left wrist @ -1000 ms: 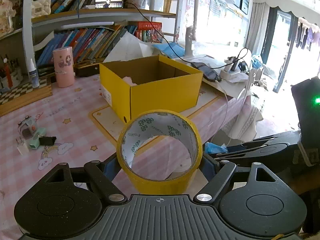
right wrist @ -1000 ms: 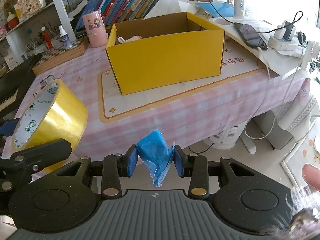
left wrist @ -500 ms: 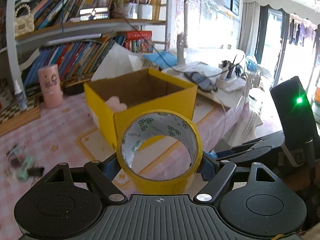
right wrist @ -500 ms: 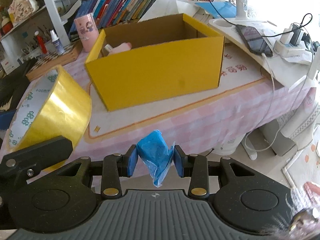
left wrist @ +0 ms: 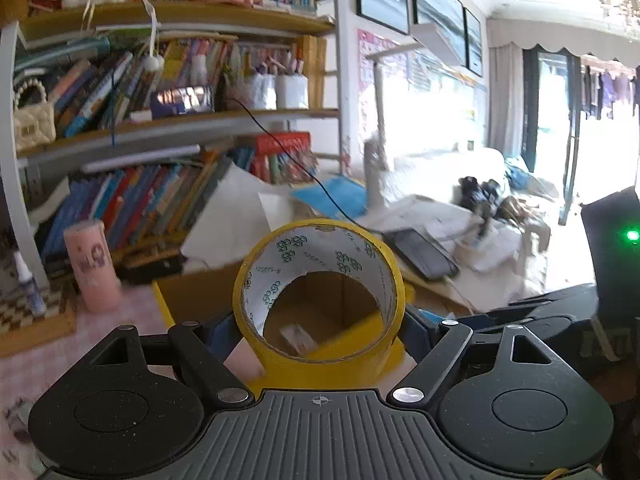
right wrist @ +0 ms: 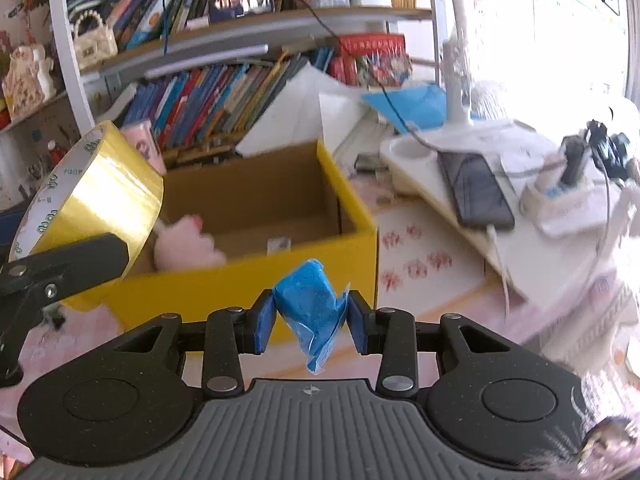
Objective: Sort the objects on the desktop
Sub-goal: 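Carry the tape roll in the left tool and blue block in the right tool over the yellow box, then open the left tool to drop the tape roll while the right tool drops the blue block into the box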
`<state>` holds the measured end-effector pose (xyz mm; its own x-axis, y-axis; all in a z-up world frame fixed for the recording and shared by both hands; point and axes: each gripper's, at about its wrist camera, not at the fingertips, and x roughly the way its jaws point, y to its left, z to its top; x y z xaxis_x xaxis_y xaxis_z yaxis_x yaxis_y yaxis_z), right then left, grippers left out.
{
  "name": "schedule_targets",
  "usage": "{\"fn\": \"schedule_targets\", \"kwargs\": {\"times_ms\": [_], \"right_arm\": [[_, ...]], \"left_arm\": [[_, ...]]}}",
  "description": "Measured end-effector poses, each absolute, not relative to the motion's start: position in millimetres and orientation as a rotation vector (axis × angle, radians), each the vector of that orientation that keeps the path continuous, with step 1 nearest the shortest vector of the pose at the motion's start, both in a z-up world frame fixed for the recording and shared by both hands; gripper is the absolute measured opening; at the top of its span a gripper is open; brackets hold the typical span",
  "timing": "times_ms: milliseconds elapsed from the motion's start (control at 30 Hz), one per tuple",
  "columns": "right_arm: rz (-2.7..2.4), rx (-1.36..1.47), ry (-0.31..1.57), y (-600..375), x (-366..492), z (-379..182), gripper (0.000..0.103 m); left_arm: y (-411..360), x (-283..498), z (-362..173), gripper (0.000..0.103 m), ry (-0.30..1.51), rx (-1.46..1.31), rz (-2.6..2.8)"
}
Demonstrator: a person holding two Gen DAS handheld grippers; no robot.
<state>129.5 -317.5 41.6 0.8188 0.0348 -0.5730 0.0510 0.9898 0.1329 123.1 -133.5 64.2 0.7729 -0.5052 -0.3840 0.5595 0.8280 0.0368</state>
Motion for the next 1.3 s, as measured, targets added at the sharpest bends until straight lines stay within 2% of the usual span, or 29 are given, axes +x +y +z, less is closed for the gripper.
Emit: {"fn": "schedule_targets", "kwargs": {"times_ms": [200, 500, 800, 1300], "right_arm": [[0.021, 0.136, 0.532, -341, 166, 57, 0.036], [0.107, 0.085, 0.512, -352, 220, 59, 0.036], [0.222, 0.021, 0.613, -345, 275, 45, 0.036], [0.347, -0.161, 0.773, -315, 320, 19, 0.036]], "left_arm": [[-155, 155, 66, 0.083, 0.34, 0.168, -0.51], [-180, 205, 39, 0.083, 0.453, 0.193, -0.409], [-192, 229, 16, 0.083, 0.604, 0.255, -0.401], [-185, 250, -1, 0.084, 0.754, 0.18, -0.386]]}}
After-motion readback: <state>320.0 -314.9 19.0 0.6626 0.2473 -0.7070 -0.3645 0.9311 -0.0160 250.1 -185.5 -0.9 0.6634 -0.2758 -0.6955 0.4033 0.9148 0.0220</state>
